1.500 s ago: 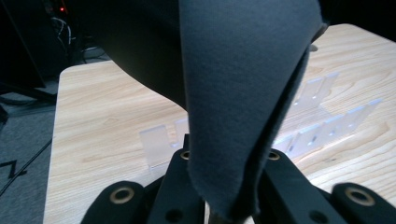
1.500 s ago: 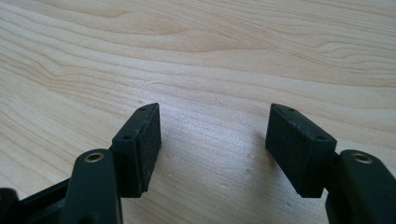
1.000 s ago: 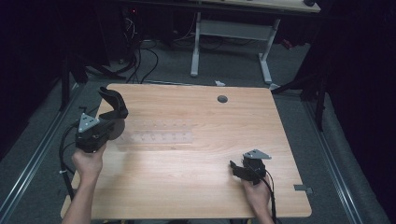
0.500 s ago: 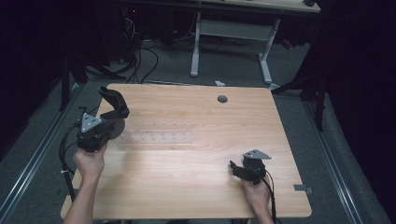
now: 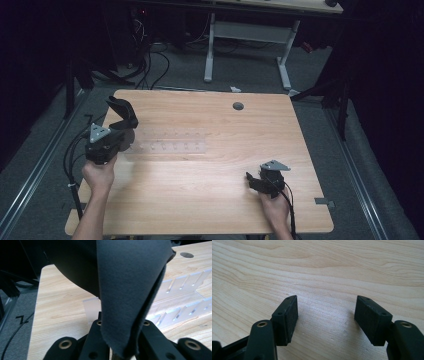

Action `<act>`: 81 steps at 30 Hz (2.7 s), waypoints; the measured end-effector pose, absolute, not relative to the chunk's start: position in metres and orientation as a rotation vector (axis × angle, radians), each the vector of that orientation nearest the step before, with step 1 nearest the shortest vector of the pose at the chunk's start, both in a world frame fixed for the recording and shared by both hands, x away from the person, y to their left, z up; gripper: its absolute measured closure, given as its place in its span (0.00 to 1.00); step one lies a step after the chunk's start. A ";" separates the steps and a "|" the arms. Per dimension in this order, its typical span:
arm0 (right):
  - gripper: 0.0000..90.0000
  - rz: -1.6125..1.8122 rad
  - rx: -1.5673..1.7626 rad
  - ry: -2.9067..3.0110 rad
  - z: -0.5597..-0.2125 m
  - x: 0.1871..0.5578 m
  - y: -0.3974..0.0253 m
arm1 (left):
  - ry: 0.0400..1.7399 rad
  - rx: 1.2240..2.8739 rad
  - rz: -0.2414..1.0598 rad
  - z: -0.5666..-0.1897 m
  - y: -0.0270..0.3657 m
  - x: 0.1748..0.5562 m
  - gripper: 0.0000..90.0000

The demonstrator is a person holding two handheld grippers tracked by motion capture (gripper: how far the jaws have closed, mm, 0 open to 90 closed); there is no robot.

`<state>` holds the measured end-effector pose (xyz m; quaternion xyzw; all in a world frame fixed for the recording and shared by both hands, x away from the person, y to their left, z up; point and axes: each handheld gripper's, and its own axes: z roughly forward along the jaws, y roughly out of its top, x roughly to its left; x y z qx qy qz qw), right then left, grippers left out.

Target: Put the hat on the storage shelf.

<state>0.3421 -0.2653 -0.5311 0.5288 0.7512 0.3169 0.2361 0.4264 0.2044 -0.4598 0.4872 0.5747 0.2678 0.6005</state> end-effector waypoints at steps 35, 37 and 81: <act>0.39 0.870 1.448 2.062 -0.531 0.342 -0.265 | 1.333 1.046 0.531 -0.452 0.221 0.387 0.46; 0.39 0.870 1.448 2.062 -0.531 0.342 -0.265 | 1.328 1.037 0.527 -0.450 0.222 0.383 0.46; 0.39 0.870 1.448 2.063 -0.531 0.342 -0.265 | 1.257 1.141 0.384 -0.463 0.165 0.341 0.42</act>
